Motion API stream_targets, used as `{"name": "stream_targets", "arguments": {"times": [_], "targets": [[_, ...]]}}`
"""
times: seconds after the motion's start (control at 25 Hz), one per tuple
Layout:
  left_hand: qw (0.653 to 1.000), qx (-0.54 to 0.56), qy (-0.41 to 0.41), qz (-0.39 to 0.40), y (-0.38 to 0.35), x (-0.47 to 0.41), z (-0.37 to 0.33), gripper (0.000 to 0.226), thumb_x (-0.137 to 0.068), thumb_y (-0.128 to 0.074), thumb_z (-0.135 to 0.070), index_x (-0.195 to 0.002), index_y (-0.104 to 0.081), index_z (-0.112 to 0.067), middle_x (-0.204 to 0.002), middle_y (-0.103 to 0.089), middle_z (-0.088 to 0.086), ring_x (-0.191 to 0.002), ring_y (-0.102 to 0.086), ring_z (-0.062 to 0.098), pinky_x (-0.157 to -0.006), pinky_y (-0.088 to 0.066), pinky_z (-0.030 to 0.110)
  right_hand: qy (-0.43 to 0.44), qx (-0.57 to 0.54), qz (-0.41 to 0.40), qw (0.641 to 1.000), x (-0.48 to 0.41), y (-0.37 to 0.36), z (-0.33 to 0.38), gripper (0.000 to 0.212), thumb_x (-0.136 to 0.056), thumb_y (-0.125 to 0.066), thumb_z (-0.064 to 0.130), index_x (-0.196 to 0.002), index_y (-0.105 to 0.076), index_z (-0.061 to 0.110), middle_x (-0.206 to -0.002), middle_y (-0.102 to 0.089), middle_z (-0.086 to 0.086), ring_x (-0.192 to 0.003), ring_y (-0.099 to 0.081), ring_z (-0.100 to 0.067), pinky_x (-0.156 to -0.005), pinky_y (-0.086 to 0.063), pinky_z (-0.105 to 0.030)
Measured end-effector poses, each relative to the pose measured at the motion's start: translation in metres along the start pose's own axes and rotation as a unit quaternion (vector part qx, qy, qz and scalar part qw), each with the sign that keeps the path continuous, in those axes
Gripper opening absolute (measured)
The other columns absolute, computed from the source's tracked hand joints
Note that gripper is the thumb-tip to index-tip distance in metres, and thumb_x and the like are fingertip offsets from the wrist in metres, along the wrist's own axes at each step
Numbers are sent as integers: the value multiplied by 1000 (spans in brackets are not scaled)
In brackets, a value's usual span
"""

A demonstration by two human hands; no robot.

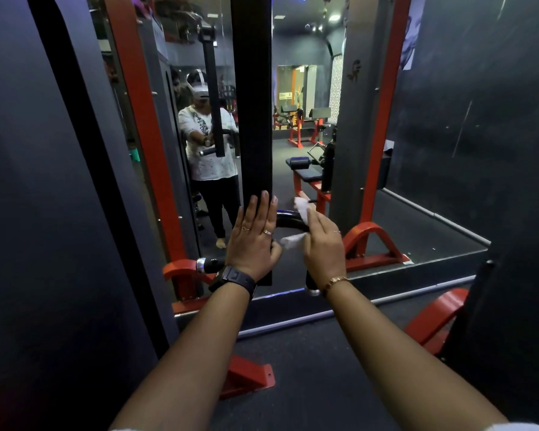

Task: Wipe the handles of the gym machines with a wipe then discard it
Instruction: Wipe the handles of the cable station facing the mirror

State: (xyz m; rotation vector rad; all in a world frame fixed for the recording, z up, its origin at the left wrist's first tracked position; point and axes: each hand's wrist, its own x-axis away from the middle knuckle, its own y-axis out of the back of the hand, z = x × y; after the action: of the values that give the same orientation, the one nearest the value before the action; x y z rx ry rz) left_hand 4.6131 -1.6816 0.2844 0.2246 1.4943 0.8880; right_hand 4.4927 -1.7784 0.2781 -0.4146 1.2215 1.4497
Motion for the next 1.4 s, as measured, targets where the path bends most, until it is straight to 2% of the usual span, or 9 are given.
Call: {"name": "stream_targets", "arguments": {"times": [0.16, 0.2, 0.36, 0.52, 0.8, 0.92, 1.04, 1.24, 1.4], "targets": [[999, 18, 27, 1, -1, -2, -2, 112, -75, -62, -24, -147, 24, -25, -149, 41, -8, -140, 30, 12, -118, 9, 36, 237, 59, 37, 969, -1, -11, 16, 50, -84, -38, -3, -133, -49, -3, -138, -49, -21, -129, -46, -33, -107, -39, -44], [1000, 8, 27, -2, -2, -1, -2, 113, -74, -61, -24, -147, 25, -23, -149, 40, -7, -141, 30, 12, -118, 8, 37, 236, 62, 38, 969, 6, -9, 3, 55, -83, -40, -7, -138, -43, -3, -143, -43, -21, -134, -39, -31, -108, -38, -43], [997, -67, 22, -21, -4, -1, -8, 99, -70, -60, -26, -151, -4, -12, -153, 34, 1, -143, 26, 16, -117, 4, 41, -67, -27, 21, 997, 29, -1, -15, 63, -83, -46, -14, -143, -33, 0, -144, -41, -18, -132, -41, -33, -106, -39, -39], [986, -154, -47, -31, -9, 1, -17, 96, -71, -63, -34, -150, -13, -13, -156, 25, 9, -143, 24, 23, -116, 6, 42, 22, -52, 18, 998, 11, -5, 4, 63, -74, -51, -18, -136, -43, -6, -138, -48, -22, -124, -50, -35, -102, -39, -39], [985, -161, -53, -29, -6, 3, -20, 96, -71, -64, -41, -150, -15, -15, -156, -4, 7, -144, 24, 23, -116, 5, 42, -33, -104, 89, 990, 62, 0, -14, 85, -84, -49, -15, -145, 1, 14, -156, 0, -5, -142, -21, -21, -106, -37, -32], [983, -173, -62, -25, -3, 0, -20, 92, -69, -63, -39, -149, -25, -16, -155, -9, 6, -144, 22, 24, -116, 7, 42, 14, -80, 37, 996, 37, -4, -2, 85, -74, -49, -21, -147, -15, 6, -155, -15, -13, -140, -18, -16, -108, -31, -26], [982, -175, -68, -29, 1, 1, -20, 86, -70, -57, -37, -148, -27, -16, -155, -11, 4, -145, 19, 23, -116, 9, 41, 114, 21, 41, 992, 24, -11, -7, 79, -72, -58, -20, -143, -28, -3, -151, -27, -21, -143, -16, -28, -108, -36, -45], [977, -195, -84, -21, 8, -1, -22, 91, -75, -52, -43, -151, -13, -13, -157, -6, 5, -146, 10, 21, -116, 6, 43, 74, 51, 90, 992, 93, -8, -49, 67, -77, -68, -11, -137, -39, -6, -149, -20, -17, -141, -17, -32, -109, -35, -44], [974, -203, -97, 0, 11, -2, -24, 85, -81, -52, -46, -151, -14, -15, -157, -8, 5, -145, -3, 19, -115, 5, 42, 221, 98, 90, 966, 59, -4, -50, 83, -78, -60, 1, -148, -14, -1, -157, -5, -6, -146, -3, -23, -119, -12, -40]]}}
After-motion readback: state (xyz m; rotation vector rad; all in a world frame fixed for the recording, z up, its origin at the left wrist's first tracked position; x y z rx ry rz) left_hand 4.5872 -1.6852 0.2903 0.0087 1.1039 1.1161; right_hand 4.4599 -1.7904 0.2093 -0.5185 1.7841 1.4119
